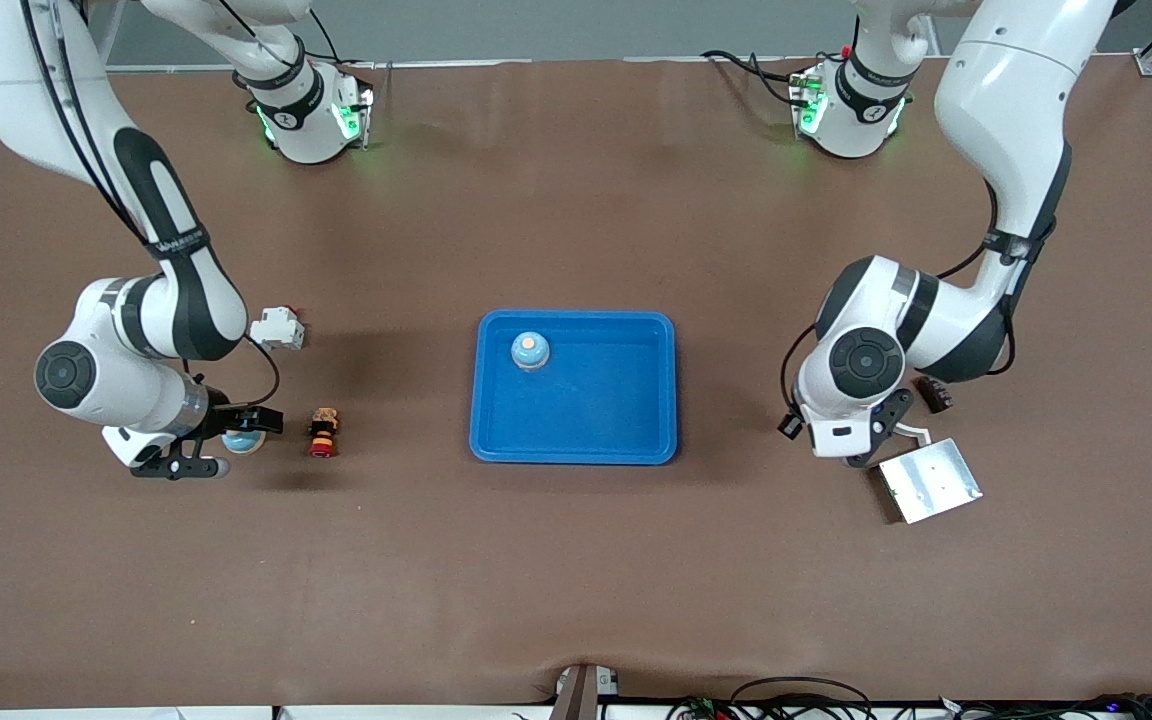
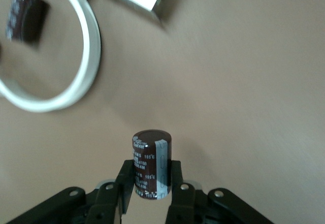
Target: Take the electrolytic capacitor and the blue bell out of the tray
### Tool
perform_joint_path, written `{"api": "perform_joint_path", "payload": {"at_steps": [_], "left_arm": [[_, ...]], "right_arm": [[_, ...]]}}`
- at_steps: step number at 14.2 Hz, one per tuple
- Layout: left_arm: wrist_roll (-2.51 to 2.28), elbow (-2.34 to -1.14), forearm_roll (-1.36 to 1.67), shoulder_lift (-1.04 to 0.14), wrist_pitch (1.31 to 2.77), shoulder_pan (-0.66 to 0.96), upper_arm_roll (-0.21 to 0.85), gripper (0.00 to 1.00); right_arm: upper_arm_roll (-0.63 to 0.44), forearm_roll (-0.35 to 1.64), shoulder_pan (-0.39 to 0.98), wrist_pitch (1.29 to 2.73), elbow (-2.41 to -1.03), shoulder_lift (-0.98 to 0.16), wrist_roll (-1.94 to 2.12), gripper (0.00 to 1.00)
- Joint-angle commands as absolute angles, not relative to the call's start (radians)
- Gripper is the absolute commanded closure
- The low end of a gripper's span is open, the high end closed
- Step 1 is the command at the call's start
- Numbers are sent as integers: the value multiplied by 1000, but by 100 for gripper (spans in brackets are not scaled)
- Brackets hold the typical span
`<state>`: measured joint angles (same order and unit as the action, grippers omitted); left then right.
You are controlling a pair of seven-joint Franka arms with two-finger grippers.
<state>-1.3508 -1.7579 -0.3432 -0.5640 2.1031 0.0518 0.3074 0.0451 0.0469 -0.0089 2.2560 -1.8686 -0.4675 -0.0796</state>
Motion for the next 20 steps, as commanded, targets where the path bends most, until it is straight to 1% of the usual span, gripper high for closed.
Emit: {"api": "perform_joint_path", "payload": {"at_steps": [1, 3, 6, 8, 10, 13, 15, 18, 20], "left_arm": [[-1238, -1836, -397, -541, 2154, 6, 316, 100], [-1186, -1835, -396, -557, 2154, -11, 318, 100], [-1140, -1838, -394, -552, 2146, -11, 318, 100], [-1106, -1836, -400, -563, 2151, -24, 318, 100], [-1083, -1832, -400, -566, 2155, -29, 318, 100], [-1036, -1829, -399, -557, 2154, -67, 318, 100], [-990, -1828, -396, -552, 2151, -103, 318, 100], [-933, -1829, -393, -545, 2146, -136, 319, 100], [-934, -1825, -391, -548, 2146, -135, 319, 100]], "right_arm": [[44, 58, 89, 2235, -1933, -385, -289, 0], [46, 61, 170, 2243, -1977, -341, -473, 0], [46, 87, 314, 2279, -2023, -307, -711, 0], [46, 139, 414, 2340, -2046, -305, -834, 0], [44, 140, 503, 2422, -2059, -316, -983, 0], [43, 141, 601, 2537, -2065, -374, -1139, 0], [43, 140, 643, 2580, -2060, -403, -1207, 0], [41, 137, 693, 2629, -2048, -457, -1275, 0], [40, 133, 710, 2632, -2023, -491, -1307, 0]]}}
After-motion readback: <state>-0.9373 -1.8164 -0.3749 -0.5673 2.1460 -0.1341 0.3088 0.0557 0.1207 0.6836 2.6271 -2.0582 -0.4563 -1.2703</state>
